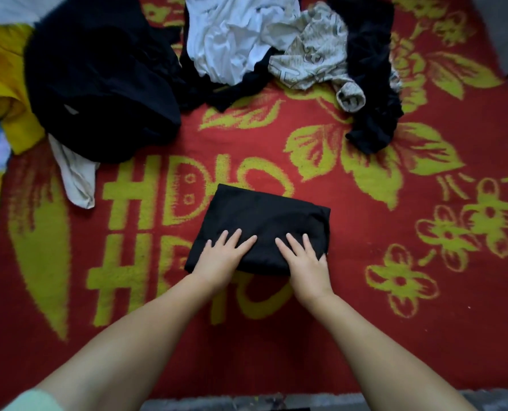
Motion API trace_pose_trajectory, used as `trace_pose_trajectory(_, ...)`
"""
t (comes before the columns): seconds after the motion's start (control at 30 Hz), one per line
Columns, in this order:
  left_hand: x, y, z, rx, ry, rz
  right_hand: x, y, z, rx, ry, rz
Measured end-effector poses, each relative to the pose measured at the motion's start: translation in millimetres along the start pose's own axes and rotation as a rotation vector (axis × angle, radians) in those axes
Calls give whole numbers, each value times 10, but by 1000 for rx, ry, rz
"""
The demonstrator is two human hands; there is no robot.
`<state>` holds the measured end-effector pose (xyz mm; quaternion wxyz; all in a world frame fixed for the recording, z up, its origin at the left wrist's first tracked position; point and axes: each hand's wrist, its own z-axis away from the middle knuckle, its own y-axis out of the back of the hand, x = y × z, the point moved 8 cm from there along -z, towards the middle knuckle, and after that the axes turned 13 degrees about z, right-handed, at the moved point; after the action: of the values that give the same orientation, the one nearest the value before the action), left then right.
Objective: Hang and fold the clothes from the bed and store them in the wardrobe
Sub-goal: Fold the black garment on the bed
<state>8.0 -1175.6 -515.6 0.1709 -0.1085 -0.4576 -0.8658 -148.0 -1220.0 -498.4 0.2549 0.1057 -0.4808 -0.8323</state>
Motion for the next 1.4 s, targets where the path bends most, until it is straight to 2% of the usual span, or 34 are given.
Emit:
trace_pose_trajectory(0.13,150,691,271,30,58,75,38,687,107,24,67,-16)
trace_pose_trajectory(0.3,59,1254,1108,180,192,131,-370,1429,382,81,321,79)
trace_pose_trajectory(0.53,-255,980,2832,409,538,324,-1536,1793,1184,165,769,333)
trace_pose_trajectory(0.67,-328,444,3973,511,737,478,-2329,1652,1978,182,1017,456)
trace_pose_trajectory(0.9,243,-1159,6126,705,1073,736,-3414,653,4035,148,1485,719)
trace_pose_trajectory(0.97,410,-1535,6552,783,1109,807,-3579,415,4535,159,1572,757)
trace_pose_trajectory(1.13,1015,-2713,7796,858,1249,852,-3871,-494,6068,151,1778,828)
trace_pose_trajectory(1.4,1921,-4422,9599,861,1452,940,-4114,-1910,8327,82,2037,900)
